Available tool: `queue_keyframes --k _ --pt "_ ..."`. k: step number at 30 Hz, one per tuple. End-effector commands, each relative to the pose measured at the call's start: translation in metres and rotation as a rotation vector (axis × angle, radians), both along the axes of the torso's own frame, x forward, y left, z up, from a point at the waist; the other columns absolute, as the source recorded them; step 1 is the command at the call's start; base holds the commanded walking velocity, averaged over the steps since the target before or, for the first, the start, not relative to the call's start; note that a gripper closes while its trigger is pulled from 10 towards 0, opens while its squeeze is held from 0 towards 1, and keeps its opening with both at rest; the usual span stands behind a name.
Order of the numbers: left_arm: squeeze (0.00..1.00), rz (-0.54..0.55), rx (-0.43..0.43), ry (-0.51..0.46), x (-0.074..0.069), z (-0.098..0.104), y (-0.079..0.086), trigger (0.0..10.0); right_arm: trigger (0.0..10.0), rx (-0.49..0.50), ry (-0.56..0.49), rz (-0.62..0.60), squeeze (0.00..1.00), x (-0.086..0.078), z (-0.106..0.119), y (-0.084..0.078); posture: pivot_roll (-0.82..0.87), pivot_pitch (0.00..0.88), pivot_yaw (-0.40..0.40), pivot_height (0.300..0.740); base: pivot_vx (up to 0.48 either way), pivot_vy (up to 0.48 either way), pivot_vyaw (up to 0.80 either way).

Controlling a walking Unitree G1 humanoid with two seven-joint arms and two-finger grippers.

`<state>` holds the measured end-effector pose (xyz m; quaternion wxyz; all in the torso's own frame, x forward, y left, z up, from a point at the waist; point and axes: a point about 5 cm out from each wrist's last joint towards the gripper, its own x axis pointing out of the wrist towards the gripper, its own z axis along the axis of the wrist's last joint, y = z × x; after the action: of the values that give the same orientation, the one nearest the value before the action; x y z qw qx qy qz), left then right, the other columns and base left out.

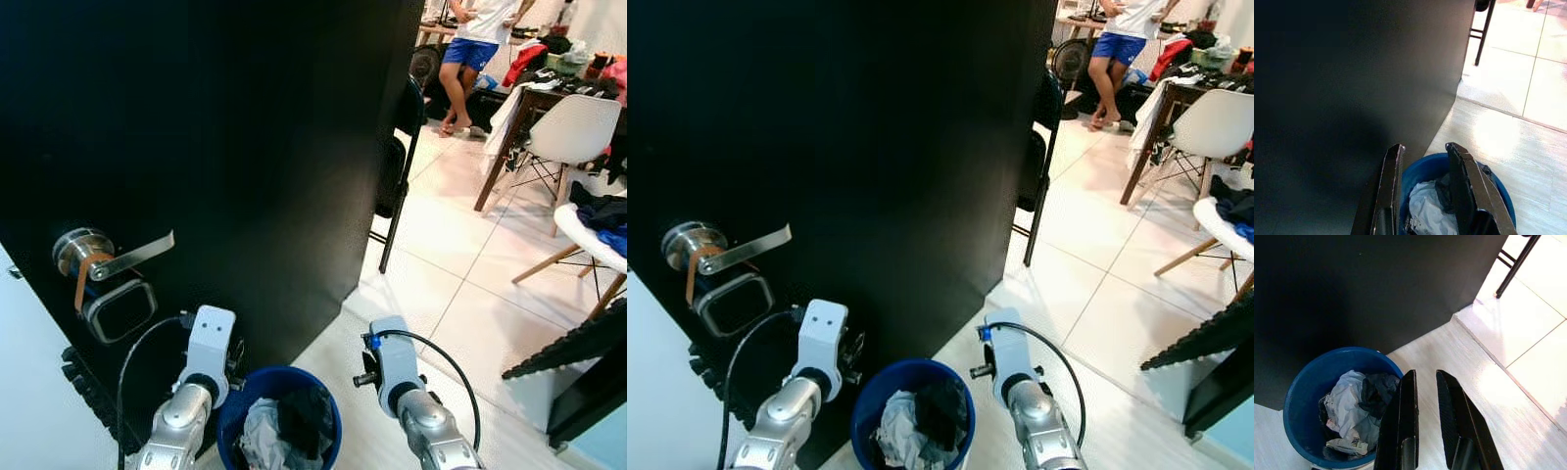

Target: Clean up the room

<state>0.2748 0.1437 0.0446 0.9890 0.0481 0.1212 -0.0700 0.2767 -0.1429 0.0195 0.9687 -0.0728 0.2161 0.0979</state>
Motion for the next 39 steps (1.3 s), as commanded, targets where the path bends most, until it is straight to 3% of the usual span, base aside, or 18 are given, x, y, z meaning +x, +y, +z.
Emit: queue_keyframes --k 1,13,39 --pt "0.0 -0.007 -0.02 0.02 -0.003 -0.002 -0.005 10.0 10.0 -0.009 0.005 0.004 0.0 -0.003 -0.001 0.002 0.04 0.002 -0.038 0.74 0.0 0.0 0.0" --pt "0.0 -0.091 -0.011 0.028 -0.01 -0.001 -0.016 10.0 10.0 0.008 0.038 -0.042 0.0 -0.011 -0.003 -0.008 0.03 0.008 -0.028 0.74 0.0 0.0 -0.8" --pt "0.0 -0.073 0.001 -0.026 -0.007 0.008 -0.019 10.0 10.0 -0.009 0.054 -0.042 0.0 -0.019 -0.001 -0.011 0.03 0.028 -0.025 0.74 0.0 0.0 -0.8"
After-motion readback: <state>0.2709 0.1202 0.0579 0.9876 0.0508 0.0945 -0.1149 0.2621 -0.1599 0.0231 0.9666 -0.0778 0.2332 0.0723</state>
